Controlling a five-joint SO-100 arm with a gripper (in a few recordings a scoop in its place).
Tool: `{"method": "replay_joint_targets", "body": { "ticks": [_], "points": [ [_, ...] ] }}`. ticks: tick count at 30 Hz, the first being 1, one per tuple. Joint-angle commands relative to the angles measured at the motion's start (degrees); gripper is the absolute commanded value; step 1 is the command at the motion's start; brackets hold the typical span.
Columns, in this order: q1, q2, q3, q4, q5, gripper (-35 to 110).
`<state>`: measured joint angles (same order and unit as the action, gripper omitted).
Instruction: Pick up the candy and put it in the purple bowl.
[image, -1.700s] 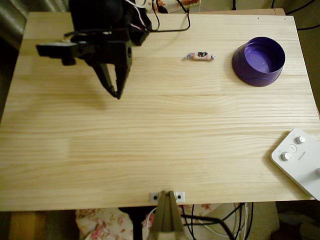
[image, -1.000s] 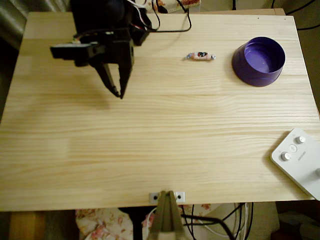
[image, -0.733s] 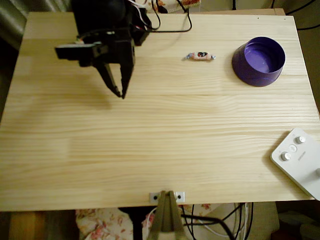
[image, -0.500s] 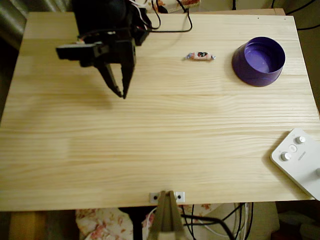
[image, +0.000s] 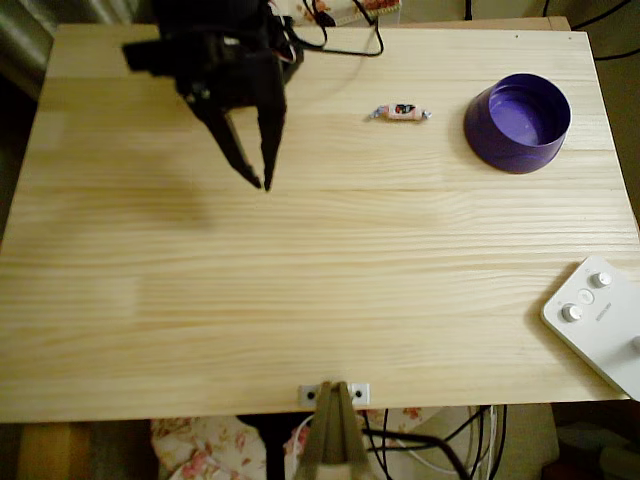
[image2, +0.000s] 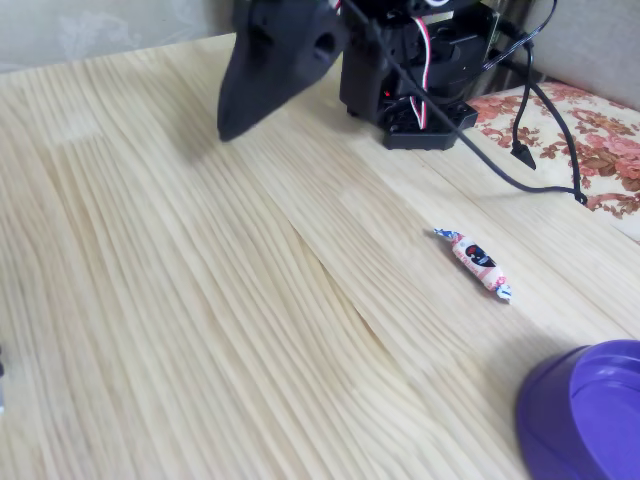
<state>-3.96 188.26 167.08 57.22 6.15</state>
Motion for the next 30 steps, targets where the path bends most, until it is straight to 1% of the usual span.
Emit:
{"method": "replay_joint_targets", "body": {
  "ticks": [1,2,6,9,13,17,20,25,27,30],
  "points": [
    [-2.3,0.8,-9.3,3.8,0.5,0],
    [-3.3,0.8,-9.8,4.2,0.8,0],
    [-8.6,0.8,-8.8,0.3,3.6,0],
    [-13.0,0.7,-10.7,0.7,2.7,0],
    [-17.8,0.4,-9.9,-4.4,3.8,0],
    [-22.4,-1.0,-11.2,-5.6,3.2,0],
    [-25.1,-6.6,-15.5,-4.5,2.6,0],
    [-31.8,-24.8,-27.6,-5.1,0.8,0],
    [-34.2,-31.6,-33.7,-1.2,0.5,0],
    [-38.1,-33.7,-35.4,-0.8,-0.7,0]
  ]
}}
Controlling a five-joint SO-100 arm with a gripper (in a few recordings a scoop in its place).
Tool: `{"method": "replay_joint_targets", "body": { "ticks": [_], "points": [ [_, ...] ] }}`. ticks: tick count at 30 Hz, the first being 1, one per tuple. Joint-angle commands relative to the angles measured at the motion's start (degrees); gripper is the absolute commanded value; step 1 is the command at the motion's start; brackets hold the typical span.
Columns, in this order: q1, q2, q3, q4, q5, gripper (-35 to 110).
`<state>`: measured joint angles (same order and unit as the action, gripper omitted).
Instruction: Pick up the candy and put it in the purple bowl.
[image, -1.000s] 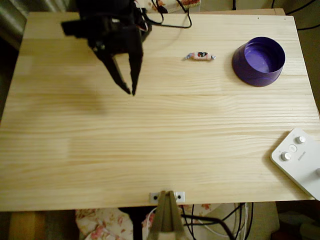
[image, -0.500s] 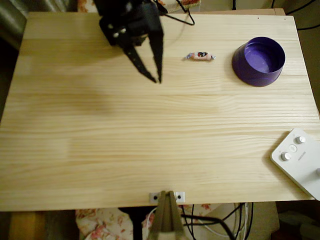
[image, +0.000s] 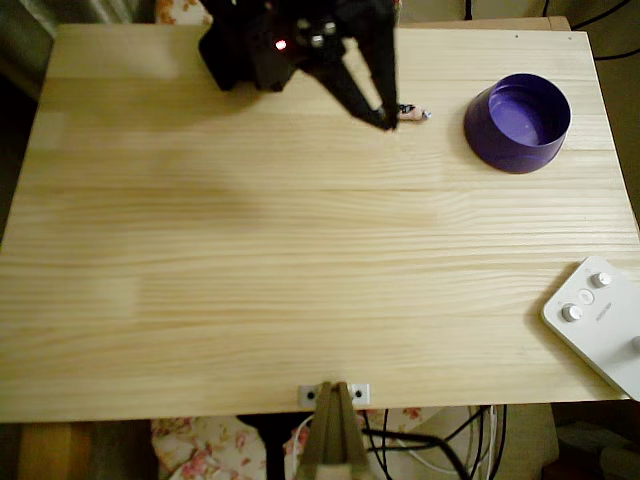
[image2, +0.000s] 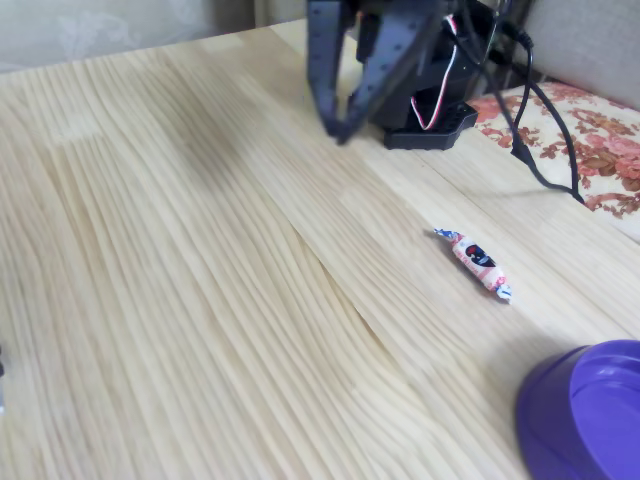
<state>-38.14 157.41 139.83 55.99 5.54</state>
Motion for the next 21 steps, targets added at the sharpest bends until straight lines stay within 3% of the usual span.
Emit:
{"method": "replay_joint_targets", "body": {
  "ticks": [1,6,10,21],
  "points": [
    [-5.2,-2.5,-7.8,0.4,0.3,0],
    [-9.4,-3.2,-7.4,-1.2,2.5,0],
    [-9.6,-1.4,-6.3,1.5,-0.9,0],
    [-24.6,-12.7,-10.7,3.6,-7.5,2]
  ]
}}
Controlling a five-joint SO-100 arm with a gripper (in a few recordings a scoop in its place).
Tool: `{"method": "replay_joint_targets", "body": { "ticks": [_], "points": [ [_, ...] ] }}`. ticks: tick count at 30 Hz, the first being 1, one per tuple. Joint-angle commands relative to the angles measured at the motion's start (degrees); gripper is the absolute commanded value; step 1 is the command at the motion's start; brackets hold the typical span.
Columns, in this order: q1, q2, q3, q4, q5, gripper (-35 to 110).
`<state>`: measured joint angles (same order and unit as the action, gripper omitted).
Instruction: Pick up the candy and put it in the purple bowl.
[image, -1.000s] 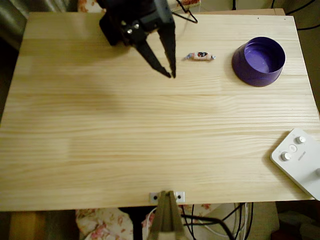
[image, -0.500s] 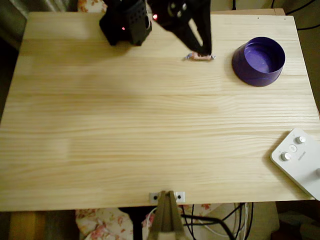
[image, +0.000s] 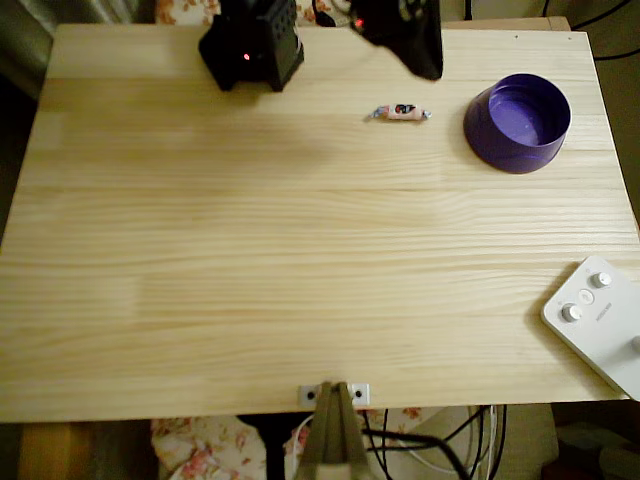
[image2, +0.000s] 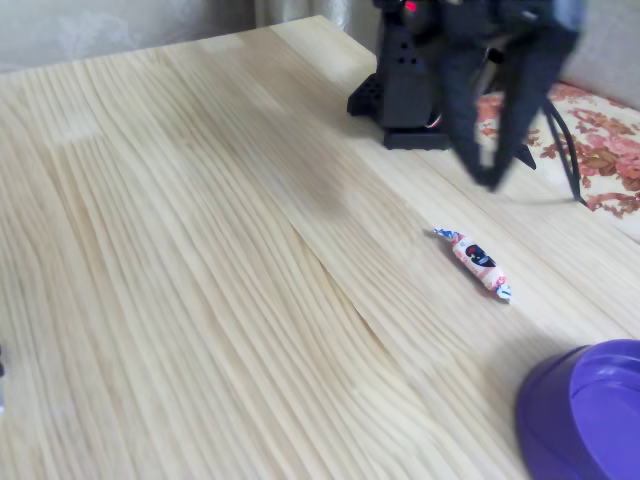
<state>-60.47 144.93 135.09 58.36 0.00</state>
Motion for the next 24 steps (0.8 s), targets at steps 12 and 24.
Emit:
{"method": "replay_joint_targets", "body": {
  "ticks": [12,24],
  "points": [
    [-4.0,-9.1,-7.3,-0.4,-16.1,4],
    [-7.2,-12.2,-4.3,2.8,-13.8,8]
  ]
}}
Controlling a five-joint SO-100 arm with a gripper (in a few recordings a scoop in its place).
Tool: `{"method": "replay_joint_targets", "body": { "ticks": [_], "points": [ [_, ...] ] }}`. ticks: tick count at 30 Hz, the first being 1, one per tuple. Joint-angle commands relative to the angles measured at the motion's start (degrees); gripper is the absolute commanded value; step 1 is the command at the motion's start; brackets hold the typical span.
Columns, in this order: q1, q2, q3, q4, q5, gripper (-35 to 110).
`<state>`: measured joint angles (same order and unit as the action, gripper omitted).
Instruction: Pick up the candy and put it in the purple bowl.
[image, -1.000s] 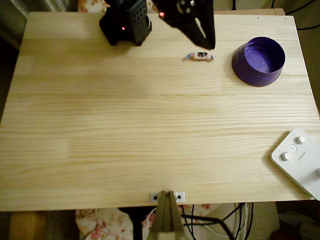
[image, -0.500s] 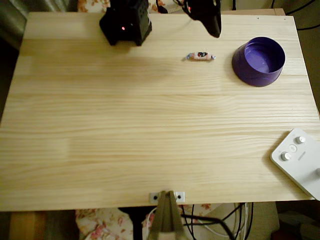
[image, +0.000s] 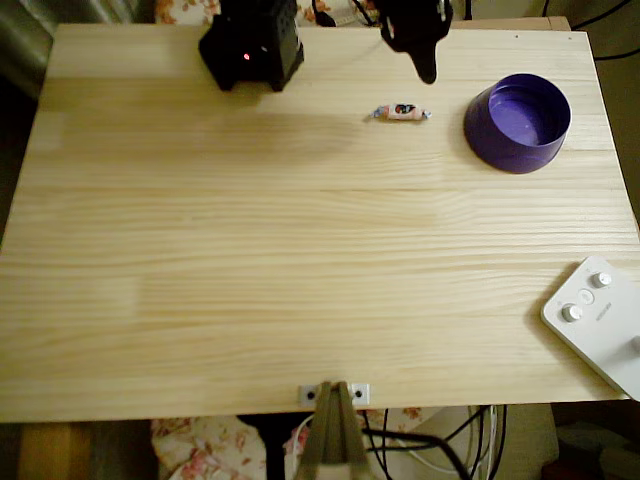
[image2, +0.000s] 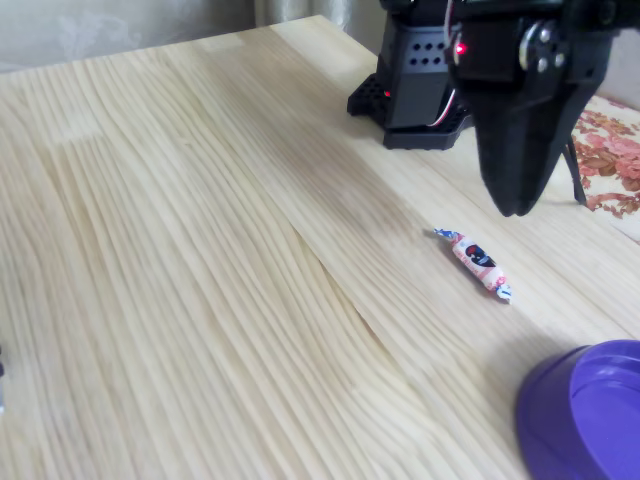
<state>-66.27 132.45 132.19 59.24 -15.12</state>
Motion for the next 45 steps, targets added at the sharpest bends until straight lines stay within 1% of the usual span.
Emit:
{"method": "replay_joint_targets", "body": {
  "ticks": [1,4,13,21,39,45],
  "points": [
    [-1.8,0.2,-1.0,2.2,1.8,10],
    [-2.8,-1.5,0.1,1.9,3.7,15],
    [-3.4,-4.4,2.8,-1.2,7.2,15],
    [-4.7,-11.2,3.7,-6.9,12.1,15],
    [-4.3,-13.3,9.8,-15.0,11.3,15],
    [-3.5,-15.0,9.3,-15.6,11.7,15]
  ]
}}
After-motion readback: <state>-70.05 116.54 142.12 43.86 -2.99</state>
